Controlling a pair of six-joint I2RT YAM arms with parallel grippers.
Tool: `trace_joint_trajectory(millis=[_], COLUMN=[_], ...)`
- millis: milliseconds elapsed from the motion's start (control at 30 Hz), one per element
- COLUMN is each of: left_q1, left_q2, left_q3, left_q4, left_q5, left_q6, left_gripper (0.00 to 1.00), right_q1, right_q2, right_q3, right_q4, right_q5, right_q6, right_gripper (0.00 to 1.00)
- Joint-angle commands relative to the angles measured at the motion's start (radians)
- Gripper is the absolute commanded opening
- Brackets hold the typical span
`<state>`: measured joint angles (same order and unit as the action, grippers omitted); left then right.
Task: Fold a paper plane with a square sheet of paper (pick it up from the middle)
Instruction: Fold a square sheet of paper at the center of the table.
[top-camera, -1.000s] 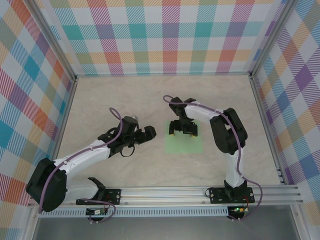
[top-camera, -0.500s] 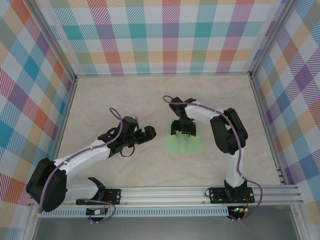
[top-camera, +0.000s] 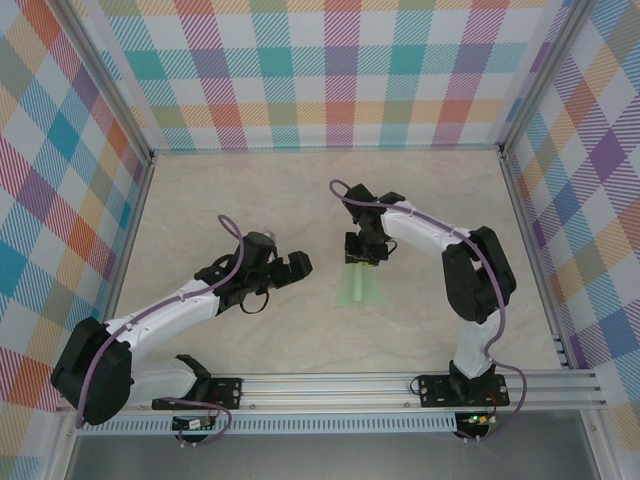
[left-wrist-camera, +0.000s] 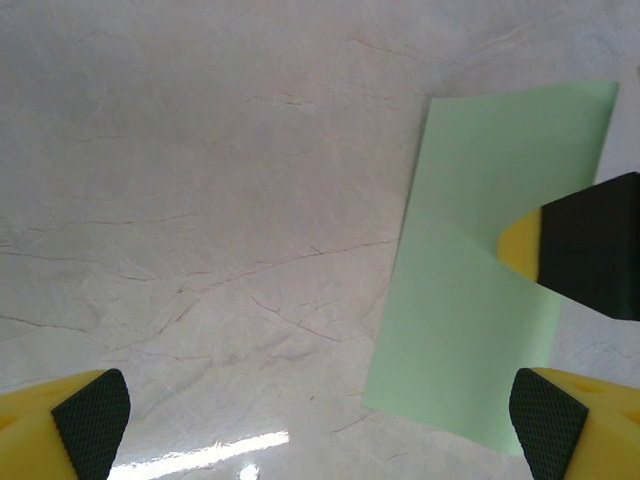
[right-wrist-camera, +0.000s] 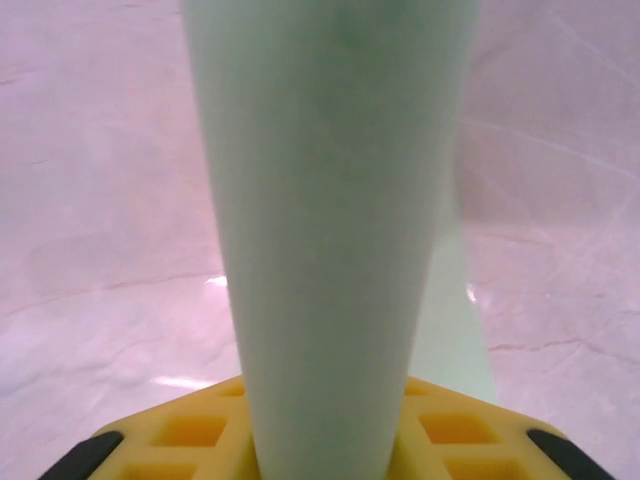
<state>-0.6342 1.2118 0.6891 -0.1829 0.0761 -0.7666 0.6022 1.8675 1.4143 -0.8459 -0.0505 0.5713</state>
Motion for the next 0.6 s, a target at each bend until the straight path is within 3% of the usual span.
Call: trace_joint_trajectory(millis=[0, 267, 467, 567], left_q1=[-0.009, 0.071, 0.083, 0.084], left_q2=[-0.014, 0.005, 0.092, 0.142], left_q3=[0.023, 0.010, 0.030, 0.030], left_q4=[-0.032, 0.071, 0.094, 0.102], left_q5=[-0.006, 0.207, 0.282, 0.296], left_q6=[0.000, -0.033, -0.033, -0.040], left_gripper=[1.00, 1.00, 0.98, 0.96], right_q1=[0.004, -0.045, -0.079, -0.088], right_q2=[-0.072, -0.149, -0.056, -0.026], right_q3=[-0.029, -0.209, -0.276, -0.277], right_q4=[0.082, 0.525, 0.573, 0.507], right_q5=[-0.166, -0.606, -0.635, -0.574], right_q6=[0.038, 0.213, 0.202, 0.151], right_gripper=[0.30, 0.35, 0.36, 0.39])
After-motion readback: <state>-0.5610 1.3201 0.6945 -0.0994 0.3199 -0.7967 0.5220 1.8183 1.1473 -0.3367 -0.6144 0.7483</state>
